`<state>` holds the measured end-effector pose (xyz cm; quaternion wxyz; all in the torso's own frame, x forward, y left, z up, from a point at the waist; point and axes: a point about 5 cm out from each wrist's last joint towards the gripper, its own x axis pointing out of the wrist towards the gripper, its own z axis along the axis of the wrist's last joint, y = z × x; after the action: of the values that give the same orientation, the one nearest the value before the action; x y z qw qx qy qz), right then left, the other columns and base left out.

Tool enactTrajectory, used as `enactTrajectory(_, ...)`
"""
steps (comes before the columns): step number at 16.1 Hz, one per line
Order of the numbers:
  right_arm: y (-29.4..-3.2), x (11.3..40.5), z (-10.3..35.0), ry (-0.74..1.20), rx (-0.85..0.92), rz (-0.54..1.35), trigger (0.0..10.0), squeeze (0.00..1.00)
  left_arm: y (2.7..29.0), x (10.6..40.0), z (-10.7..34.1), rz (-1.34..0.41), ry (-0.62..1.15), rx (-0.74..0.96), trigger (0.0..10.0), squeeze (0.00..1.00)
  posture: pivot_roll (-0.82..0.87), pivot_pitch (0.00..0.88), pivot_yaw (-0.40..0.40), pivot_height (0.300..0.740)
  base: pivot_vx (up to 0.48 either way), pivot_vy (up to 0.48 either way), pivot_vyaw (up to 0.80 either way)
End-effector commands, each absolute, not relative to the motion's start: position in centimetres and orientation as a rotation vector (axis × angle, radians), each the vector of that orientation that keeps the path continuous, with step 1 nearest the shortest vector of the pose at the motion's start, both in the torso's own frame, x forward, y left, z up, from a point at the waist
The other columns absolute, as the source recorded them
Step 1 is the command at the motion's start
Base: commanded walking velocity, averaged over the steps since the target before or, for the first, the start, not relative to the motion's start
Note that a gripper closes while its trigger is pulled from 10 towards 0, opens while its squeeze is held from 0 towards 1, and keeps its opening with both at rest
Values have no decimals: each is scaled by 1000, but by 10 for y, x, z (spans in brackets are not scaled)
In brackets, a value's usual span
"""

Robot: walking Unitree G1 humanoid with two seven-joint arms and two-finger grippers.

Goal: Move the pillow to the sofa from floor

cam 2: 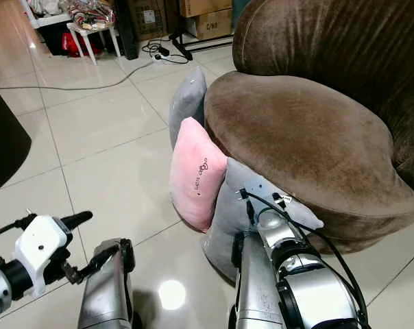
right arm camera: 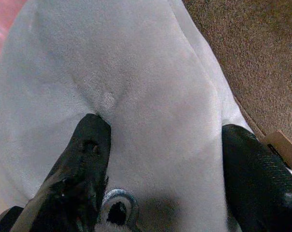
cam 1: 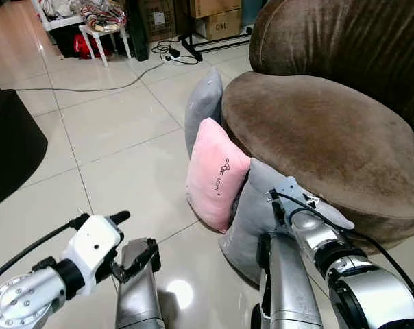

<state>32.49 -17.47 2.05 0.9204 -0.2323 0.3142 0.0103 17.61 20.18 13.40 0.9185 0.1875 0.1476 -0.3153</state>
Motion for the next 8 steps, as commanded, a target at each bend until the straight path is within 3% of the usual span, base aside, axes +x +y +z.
enactTrajectory(1,-171,326,20,661,-474,38,0,0,205,176,134,-651,322,395,10000,0,42,18,44,433,0,0,0)
enactTrajectory(8,-172,321,16,667,-462,42,0,0,203,180,132,-685,331,402,10000,0,25,0,67,433,0,0,0)
